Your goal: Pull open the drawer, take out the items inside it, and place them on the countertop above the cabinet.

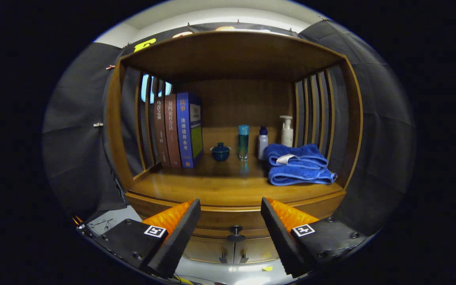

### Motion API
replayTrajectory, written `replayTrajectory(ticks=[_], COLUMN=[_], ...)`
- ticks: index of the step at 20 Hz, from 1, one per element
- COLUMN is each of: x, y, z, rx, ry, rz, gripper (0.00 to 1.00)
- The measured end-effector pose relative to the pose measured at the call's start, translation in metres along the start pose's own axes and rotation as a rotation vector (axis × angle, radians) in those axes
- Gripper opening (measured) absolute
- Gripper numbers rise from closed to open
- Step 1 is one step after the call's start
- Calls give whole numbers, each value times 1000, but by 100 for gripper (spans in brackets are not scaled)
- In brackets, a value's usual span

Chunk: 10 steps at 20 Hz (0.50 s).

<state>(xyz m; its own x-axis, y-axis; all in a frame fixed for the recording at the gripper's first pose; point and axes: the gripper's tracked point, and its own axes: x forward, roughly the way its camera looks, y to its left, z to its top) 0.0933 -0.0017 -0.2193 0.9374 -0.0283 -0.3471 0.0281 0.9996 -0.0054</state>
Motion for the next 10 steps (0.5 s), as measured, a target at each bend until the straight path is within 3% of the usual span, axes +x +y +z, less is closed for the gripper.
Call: replayTrajectory(ticks=[10], x=[45], y=[-13], z=[-86], rx=[39], ry=[160], rz=[-24], gripper=[100])
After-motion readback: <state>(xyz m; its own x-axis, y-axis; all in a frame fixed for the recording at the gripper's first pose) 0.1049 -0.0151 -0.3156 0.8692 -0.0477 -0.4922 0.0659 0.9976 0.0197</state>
